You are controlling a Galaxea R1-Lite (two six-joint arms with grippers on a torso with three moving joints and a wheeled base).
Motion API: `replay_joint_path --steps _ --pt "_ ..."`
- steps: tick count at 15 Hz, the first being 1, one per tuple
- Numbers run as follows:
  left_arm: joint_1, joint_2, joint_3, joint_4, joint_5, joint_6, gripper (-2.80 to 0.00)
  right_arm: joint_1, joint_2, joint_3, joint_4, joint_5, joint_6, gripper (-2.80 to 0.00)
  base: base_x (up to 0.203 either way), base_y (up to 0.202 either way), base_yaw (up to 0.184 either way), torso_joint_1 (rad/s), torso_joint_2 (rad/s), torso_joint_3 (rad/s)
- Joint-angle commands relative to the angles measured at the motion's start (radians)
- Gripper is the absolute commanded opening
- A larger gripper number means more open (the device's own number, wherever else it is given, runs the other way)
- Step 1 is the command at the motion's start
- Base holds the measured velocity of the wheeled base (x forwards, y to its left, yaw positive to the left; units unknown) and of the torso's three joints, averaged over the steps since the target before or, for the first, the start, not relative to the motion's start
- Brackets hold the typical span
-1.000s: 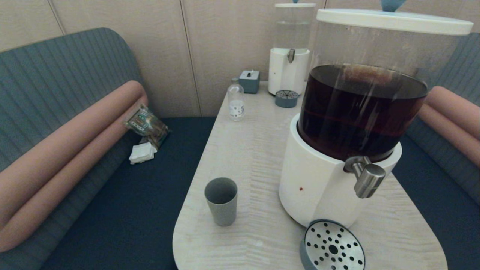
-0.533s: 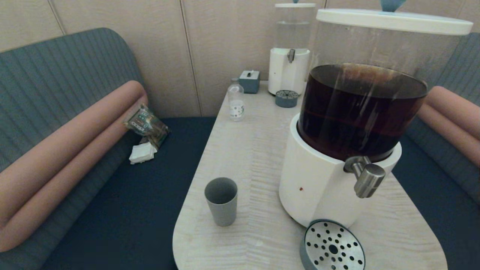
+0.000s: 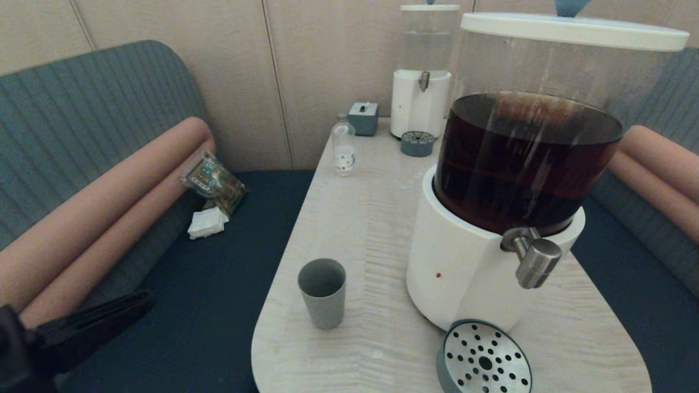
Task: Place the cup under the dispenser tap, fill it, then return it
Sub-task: Pick up the cup
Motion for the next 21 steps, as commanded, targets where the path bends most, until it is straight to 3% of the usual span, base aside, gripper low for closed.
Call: replay_joint_path --steps 1,4,6,8,9,12,13,18,21 --pt "0.007 0.304 0.033 -0.276 -0.008 0.011 0.0 0.0 -0.006 0.009 0.0 0.0 -0.001 -2.8 0.0 0.0 0.0 0.0 0.0 0.0" --pt "0.015 0.499 0.074 -0.623 -0.016 -0.004 0.0 0.0 -0.006 0.009 0.0 0.0 -0.001 -2.8 0.0 0.0 0.0 0.0 0.0 0.0" --pt "0.013 0.487 0.099 -0.688 0.062 -0.106 0.0 0.0 -0.006 0.009 0.0 0.0 -0.001 -2.8 0.0 0.0 0.0 0.0 0.0 0.0" --pt "0.012 0.471 0.163 -0.701 0.094 -0.12 0.0 0.0 -0.006 0.009 0.0 0.0 -0.001 -2.8 0.0 0.0 0.0 0.0 0.0 0.0" --pt "0.011 0.465 0.193 -0.709 0.066 -0.119 0.0 0.0 -0.006 0.009 0.0 0.0 -0.001 -2.8 0.0 0.0 0.0 0.0 0.0 0.0" --pt "0.011 0.454 0.284 -0.715 -0.113 -0.108 0.0 0.0 -0.006 0.009 0.0 0.0 -0.001 -2.8 0.0 0.0 0.0 0.0 0.0 0.0" --pt "0.011 0.454 0.297 -0.716 -0.13 -0.079 0.0 0.0 -0.006 0.009 0.0 0.0 -0.001 -2.8 0.0 0.0 0.0 0.0 0.0 0.0" --pt "0.012 0.556 0.26 -0.725 -0.234 0.188 0.0 0.0 -0.006 0.009 0.0 0.0 -0.001 -2.8 0.0 0.0 0.0 0.0 0.0 0.0" --pt "0.015 0.683 0.231 -0.792 -0.282 0.256 0.0 0.0 -0.006 0.009 0.0 0.0 -0.001 -2.8 0.0 0.0 0.0 0.0 0.0 0.0"
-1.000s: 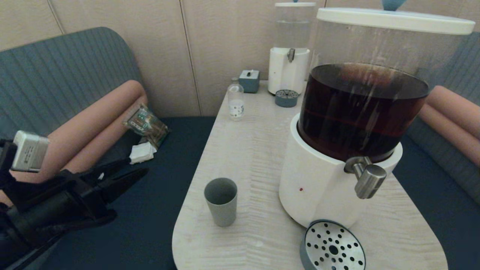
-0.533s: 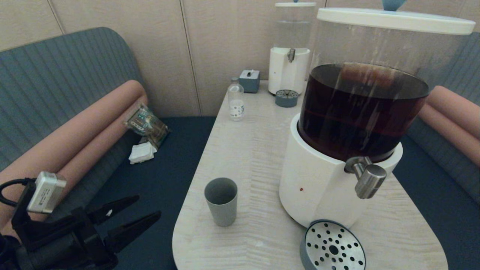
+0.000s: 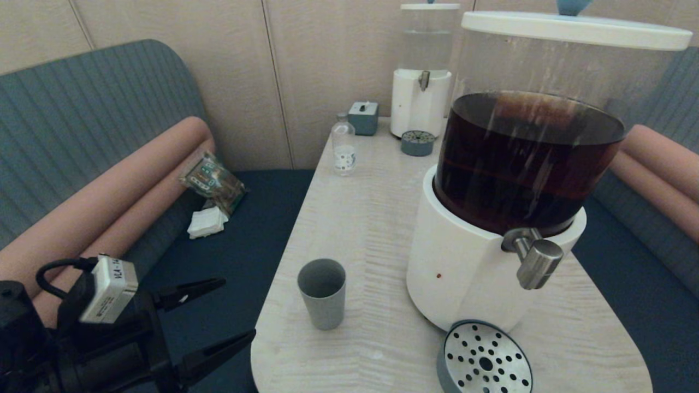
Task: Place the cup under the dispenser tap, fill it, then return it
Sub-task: Pick up the cup
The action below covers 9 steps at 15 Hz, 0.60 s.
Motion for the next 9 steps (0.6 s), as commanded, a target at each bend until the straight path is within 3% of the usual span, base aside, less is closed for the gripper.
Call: replay_joint_path --steps 1,9 --pt "0.007 0.113 -0.026 -0.021 -0.017 0.005 0.0 0.0 -0.006 0.009 0.0 0.0 -0.001 -2.8 0.0 0.0 0.0 0.0 0.0 0.0" --pt "0.039 0.399 -0.165 -0.072 -0.23 0.013 0.0 0.0 -0.006 0.009 0.0 0.0 -0.001 -2.8 0.0 0.0 0.0 0.0 0.0 0.0"
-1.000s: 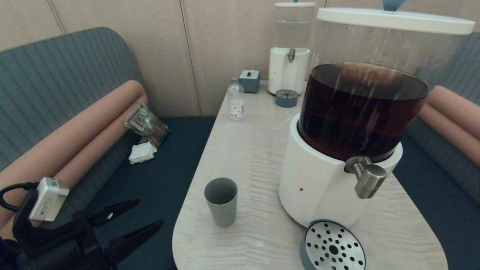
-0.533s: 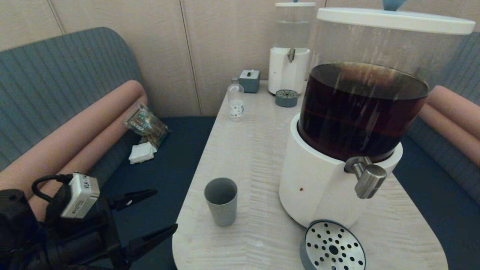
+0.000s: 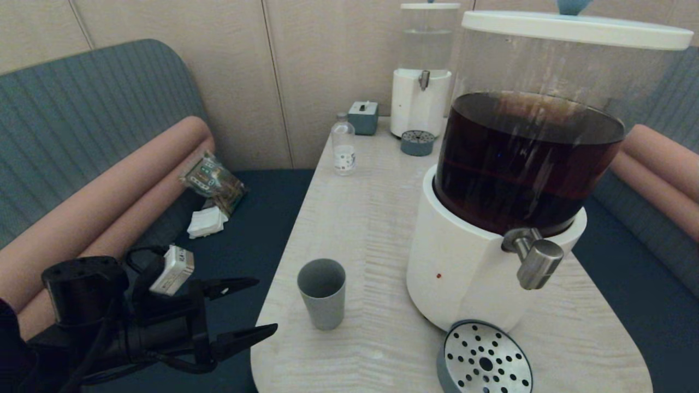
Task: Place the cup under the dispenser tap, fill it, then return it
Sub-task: Pick up the cup
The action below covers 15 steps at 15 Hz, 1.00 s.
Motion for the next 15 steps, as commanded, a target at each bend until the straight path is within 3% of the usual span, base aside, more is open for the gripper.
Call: replay_joint_path --steps 1,9,15 --pt "0.0 0.066 -0.023 -0.009 -0.031 0.003 0.0 0.0 -0.006 0.009 0.0 0.001 -0.001 -2.8 0.0 0.0 0.0 0.0 0.0 0.0" --pt "-0.02 0.191 -0.212 -0.026 -0.057 0.004 0.0 0.0 -0.006 0.009 0.0 0.001 -0.001 -2.8 0.0 0.0 0.0 0.0 0.0 0.0" --pt "-0.131 0.251 -0.255 -0.026 -0.056 0.004 0.0 0.0 -0.006 0.009 0.0 0.001 -0.001 -2.8 0.0 0.0 0.0 0.0 0.0 0.0"
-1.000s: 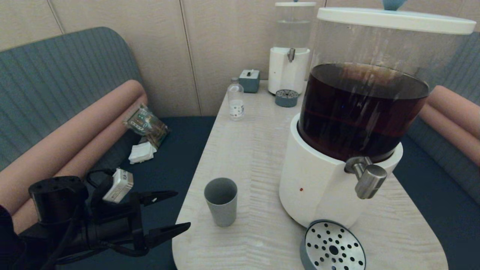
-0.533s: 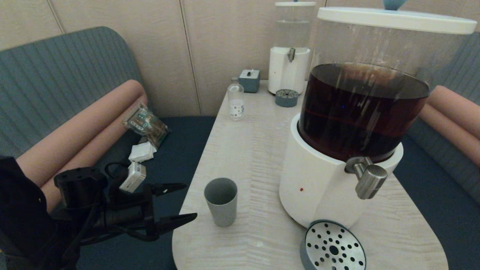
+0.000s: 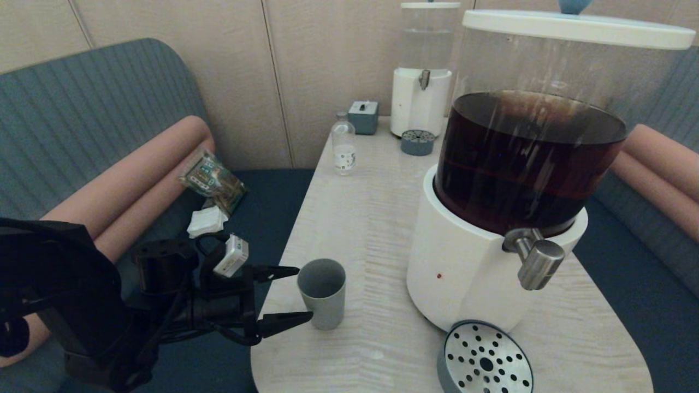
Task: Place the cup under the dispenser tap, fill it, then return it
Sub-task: Pick up the cup
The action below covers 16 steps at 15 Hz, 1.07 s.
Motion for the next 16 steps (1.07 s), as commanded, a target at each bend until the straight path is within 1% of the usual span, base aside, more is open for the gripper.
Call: replay_joint_path --steps 1,4,9,13,16 --pt "-0.023 0.023 -0.019 -0.007 -0.004 -0.001 0.0 0.0 -0.006 0.009 0.0 0.001 -0.001 -2.8 0.0 0.0 0.0 0.0 0.0 0.0" --pt "-0.03 0.059 -0.058 -0.007 -0.004 -0.003 0.0 0.0 -0.006 0.009 0.0 0.001 -0.001 -2.8 0.0 0.0 0.0 0.0 0.0 0.0" --pt "-0.067 0.093 -0.106 -0.007 0.0 -0.008 0.0 0.0 -0.006 0.009 0.0 0.001 -0.001 -2.8 0.0 0.0 0.0 0.0 0.0 0.0" --pt "-0.11 0.098 -0.127 -0.006 0.007 -0.013 0.0 0.0 -0.006 0.009 0.0 0.001 -0.001 -2.8 0.0 0.0 0.0 0.0 0.0 0.0" --pt "-0.151 0.11 -0.133 -0.01 0.037 -0.027 0.0 0.0 -0.006 0.009 0.0 0.001 -0.001 -2.8 0.0 0.0 0.0 0.0 0.0 0.0"
